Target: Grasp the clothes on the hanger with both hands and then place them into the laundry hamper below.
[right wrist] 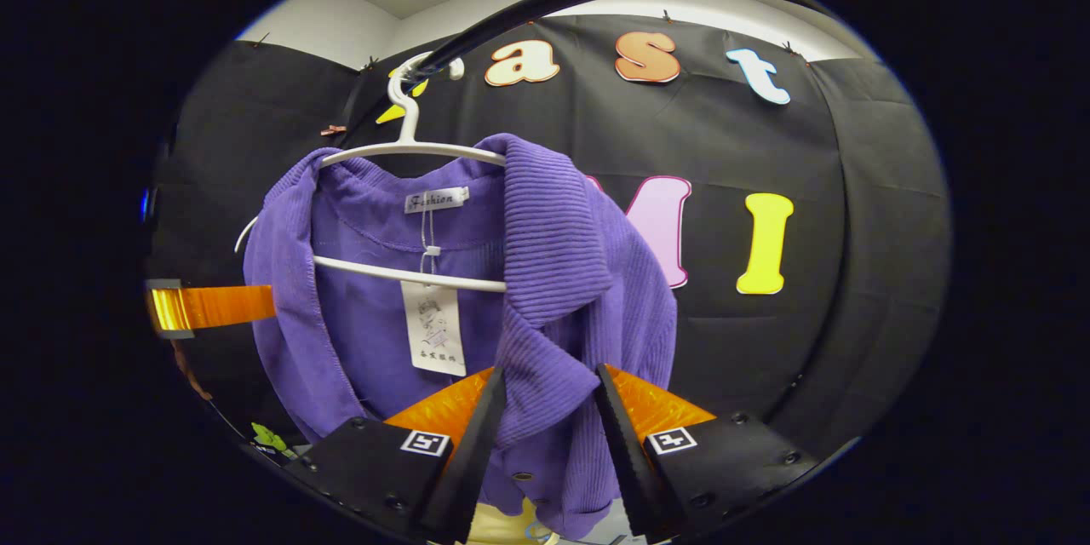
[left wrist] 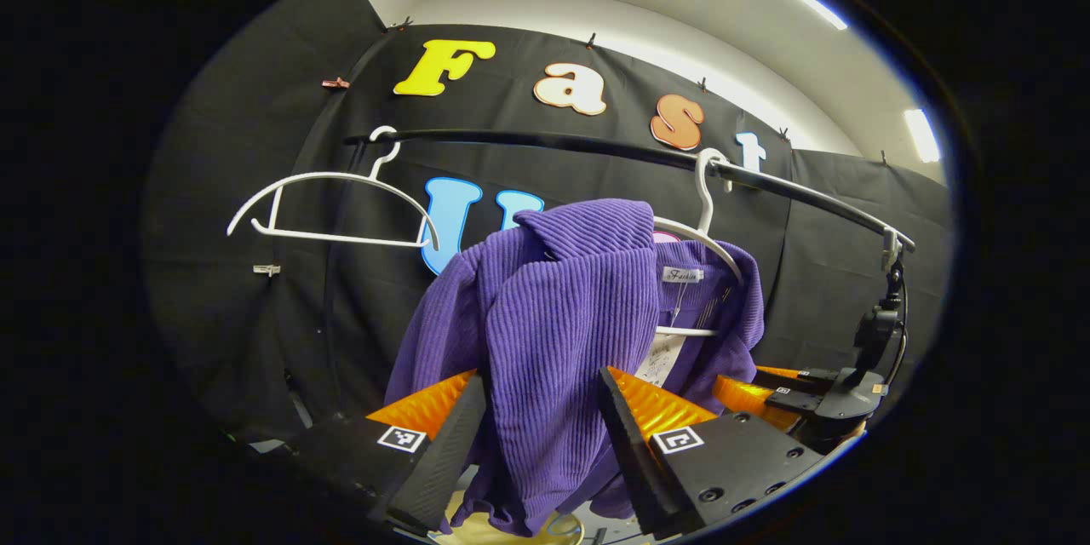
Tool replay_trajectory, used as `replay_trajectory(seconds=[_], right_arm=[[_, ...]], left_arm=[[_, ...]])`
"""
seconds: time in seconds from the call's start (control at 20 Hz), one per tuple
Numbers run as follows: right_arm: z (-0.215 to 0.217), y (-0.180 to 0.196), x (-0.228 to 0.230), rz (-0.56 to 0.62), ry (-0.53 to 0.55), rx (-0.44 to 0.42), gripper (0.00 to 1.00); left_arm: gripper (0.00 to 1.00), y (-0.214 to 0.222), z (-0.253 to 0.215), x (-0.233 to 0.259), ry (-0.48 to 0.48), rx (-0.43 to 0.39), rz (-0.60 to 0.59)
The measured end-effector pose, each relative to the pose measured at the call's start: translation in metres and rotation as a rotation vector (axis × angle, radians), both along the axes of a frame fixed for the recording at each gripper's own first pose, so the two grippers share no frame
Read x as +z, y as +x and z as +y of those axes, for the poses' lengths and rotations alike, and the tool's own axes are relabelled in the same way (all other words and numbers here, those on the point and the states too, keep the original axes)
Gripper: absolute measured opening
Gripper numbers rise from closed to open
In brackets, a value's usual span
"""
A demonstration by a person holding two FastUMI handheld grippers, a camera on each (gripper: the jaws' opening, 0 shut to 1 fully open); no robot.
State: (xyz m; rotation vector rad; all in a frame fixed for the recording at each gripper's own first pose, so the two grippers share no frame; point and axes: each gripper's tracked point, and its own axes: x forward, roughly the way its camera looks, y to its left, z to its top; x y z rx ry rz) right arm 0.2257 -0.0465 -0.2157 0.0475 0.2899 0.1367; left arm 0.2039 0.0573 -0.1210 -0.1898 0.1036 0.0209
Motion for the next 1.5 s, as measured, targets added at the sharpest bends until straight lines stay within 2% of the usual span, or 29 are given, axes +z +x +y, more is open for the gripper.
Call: replay_trajectory(seconds=[0.05,0.15,0.2,0.25,0.3,0.35,0.55,0.75,0.95,1.0,1.1,1.15,1.2,1.25,1.3,1.5], right_arm=[[0.006,-0.001,0.001,-0.002,0.012,0.025,0.68],[0.008,0.0,-0.008,0.011,-0.001,0.043,0.51],[0.001,0.001,-0.008,0.005,-0.028,0.016,0.33],[-0.007,0.002,-0.007,-0.006,-0.046,-0.009,0.3],[-0.009,0.001,-0.006,-0.007,-0.044,-0.013,0.11],[-0.01,-0.001,-0.006,-0.001,-0.031,-0.014,0.11],[-0.022,-0.001,0.0,-0.015,-0.069,-0.05,0.11],[-0.04,0.001,0.035,-0.094,-0.101,-0.125,0.11],[-0.054,0.01,0.066,-0.164,-0.176,-0.176,0.11],[-0.057,0.011,0.076,-0.189,-0.201,-0.187,0.16],[-0.061,0.017,0.094,-0.227,-0.223,-0.201,0.16],[-0.061,0.021,0.103,-0.25,-0.222,-0.207,0.07],[-0.062,0.025,0.113,-0.273,-0.221,-0.214,0.11],[-0.064,0.031,0.123,-0.306,-0.223,-0.225,0.07],[-0.066,0.037,0.13,-0.324,-0.23,-0.231,0.11],[-0.081,0.062,0.149,-0.385,-0.292,-0.265,0.11]], left_arm=[[0.81,0.002,-0.002,-0.006,-0.016,-0.008,0.023],[0.77,0.003,-0.006,-0.01,-0.05,-0.016,0.038],[0.66,0.003,-0.001,-0.006,-0.058,-0.001,0.025],[0.5,0.002,0.005,-0.001,-0.063,0.024,0.01],[0.34,0.001,0.01,0.0,-0.065,0.046,0.002],[0.18,0.002,0.013,0.001,-0.067,0.059,0.002],[0.05,0.001,0.013,0.001,-0.042,0.074,0.025],[0.05,-0.008,0.028,0.022,0.001,0.114,0.007],[0.06,-0.02,0.055,0.063,0.022,0.19,-0.071],[0.05,-0.023,0.059,0.074,0.032,0.203,-0.092],[0.05,-0.025,0.065,0.092,0.07,0.226,-0.121],[0.05,-0.023,0.067,0.102,0.098,0.232,-0.135],[0.05,-0.021,0.068,0.109,0.127,0.236,-0.148],[0.05,-0.018,0.071,0.114,0.151,0.24,-0.155],[0.05,-0.013,0.075,0.115,0.164,0.241,-0.153],[0.05,0.006,0.098,0.13,0.195,0.262,-0.155]])
